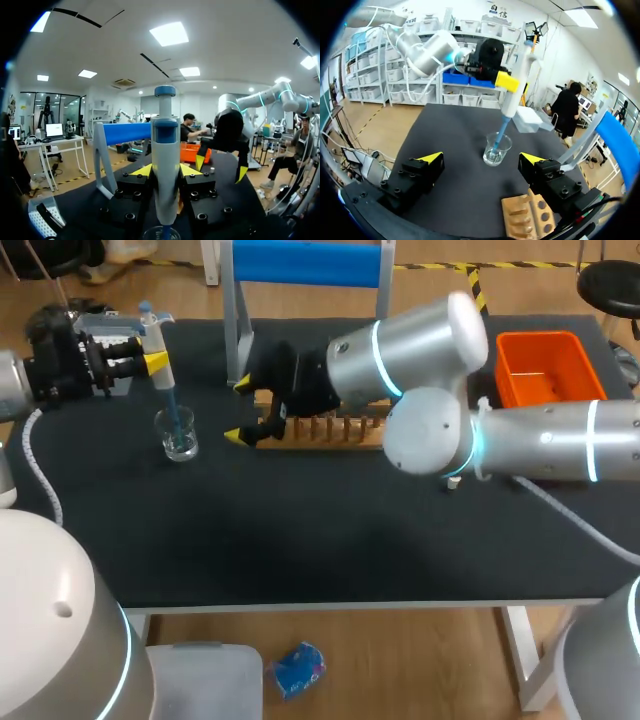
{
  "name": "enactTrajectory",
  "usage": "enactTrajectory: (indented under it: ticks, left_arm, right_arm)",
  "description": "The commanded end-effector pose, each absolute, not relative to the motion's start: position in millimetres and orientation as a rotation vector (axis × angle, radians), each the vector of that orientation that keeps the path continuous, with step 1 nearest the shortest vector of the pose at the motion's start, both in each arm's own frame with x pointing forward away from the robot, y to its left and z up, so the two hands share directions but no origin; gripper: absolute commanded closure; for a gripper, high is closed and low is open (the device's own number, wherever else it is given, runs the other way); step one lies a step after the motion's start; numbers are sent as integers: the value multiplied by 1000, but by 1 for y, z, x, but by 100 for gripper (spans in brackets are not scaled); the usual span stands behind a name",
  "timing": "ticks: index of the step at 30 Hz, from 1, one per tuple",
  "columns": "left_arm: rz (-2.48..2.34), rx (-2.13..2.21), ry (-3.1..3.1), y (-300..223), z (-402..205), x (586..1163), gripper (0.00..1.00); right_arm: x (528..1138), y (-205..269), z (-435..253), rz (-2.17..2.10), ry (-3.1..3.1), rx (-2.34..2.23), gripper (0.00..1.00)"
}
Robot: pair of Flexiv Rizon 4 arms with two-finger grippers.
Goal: Invert the test tube, pick up the pipette, mount the tip to pipette, aspirate from beaker and dispense into the tube, eject the tip, return the pipette, and cap with the stopper.
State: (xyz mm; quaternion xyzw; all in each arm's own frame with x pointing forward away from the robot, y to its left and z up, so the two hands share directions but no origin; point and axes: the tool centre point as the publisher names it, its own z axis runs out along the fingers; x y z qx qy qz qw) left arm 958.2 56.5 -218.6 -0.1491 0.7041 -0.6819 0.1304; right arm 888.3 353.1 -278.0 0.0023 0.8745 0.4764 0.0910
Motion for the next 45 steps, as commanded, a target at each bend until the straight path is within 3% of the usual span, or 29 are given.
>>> enactTrajectory:
  ticks: [1,28,45]
  left_arm:
    - [-1979,-433,2043,56,-219,958,100]
    - [-1979,-433,2043,56,-219,958,100]
    - [-1979,-433,2043,56,-219,958,100]
  right_arm:
    - [889,327,-245,1359,2667,-42,0]
    - [907,368,-152,1606,2670,-419,0]
    - [904,366,-156,1680,2652,-397,0]
